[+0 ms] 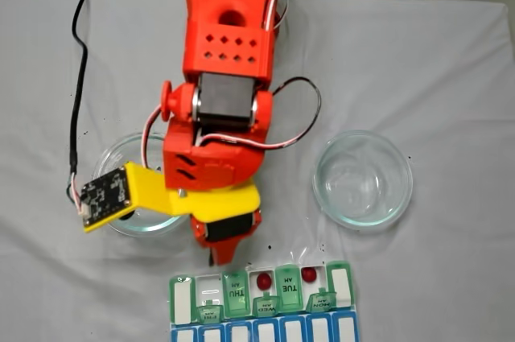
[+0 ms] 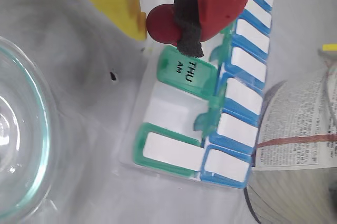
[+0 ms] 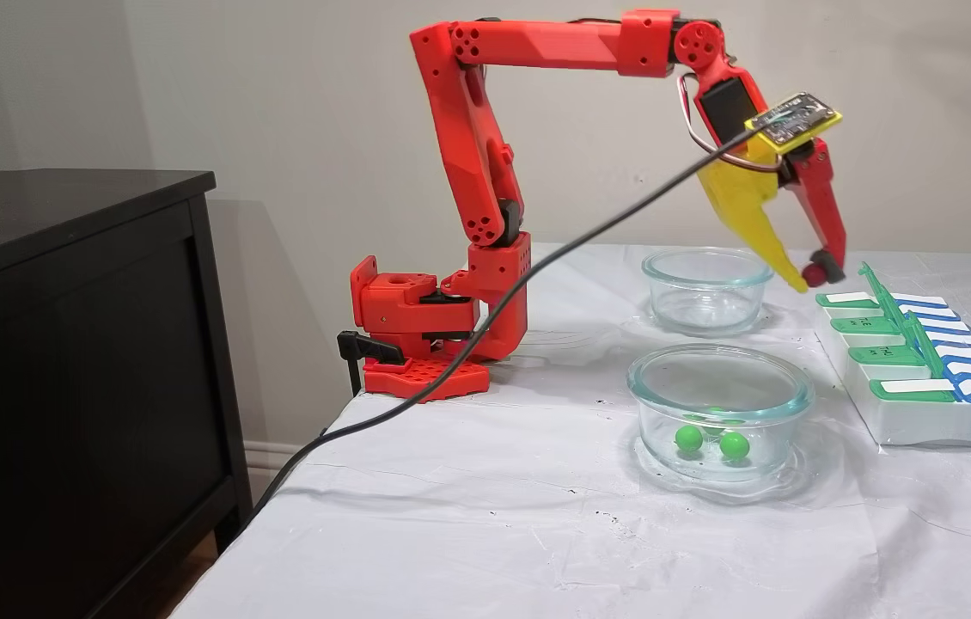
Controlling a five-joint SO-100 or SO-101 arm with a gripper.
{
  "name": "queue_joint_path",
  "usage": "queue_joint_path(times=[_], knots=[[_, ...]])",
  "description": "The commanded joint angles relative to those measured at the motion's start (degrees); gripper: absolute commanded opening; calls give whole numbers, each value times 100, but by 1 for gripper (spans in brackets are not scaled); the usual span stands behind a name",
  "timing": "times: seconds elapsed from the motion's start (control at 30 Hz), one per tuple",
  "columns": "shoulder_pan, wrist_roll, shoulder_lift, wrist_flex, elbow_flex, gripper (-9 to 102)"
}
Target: Sort medicines into box.
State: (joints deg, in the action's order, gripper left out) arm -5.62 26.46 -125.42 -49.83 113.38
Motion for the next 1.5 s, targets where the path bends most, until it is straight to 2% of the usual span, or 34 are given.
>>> queue_joint_path(times=[0.0, 0.27, 0.67, 0.87, 1.23, 1.47], knots=[[-167, 413, 44, 211, -193, 0], [-26, 624, 396, 369, -211, 0], [-70, 606, 1274, 580, -1046, 0], [-44, 694, 1354, 1125, -888, 0], [-18, 870, 1661, 1538, -861, 0], [-18, 940, 1459, 2250, -387, 0]])
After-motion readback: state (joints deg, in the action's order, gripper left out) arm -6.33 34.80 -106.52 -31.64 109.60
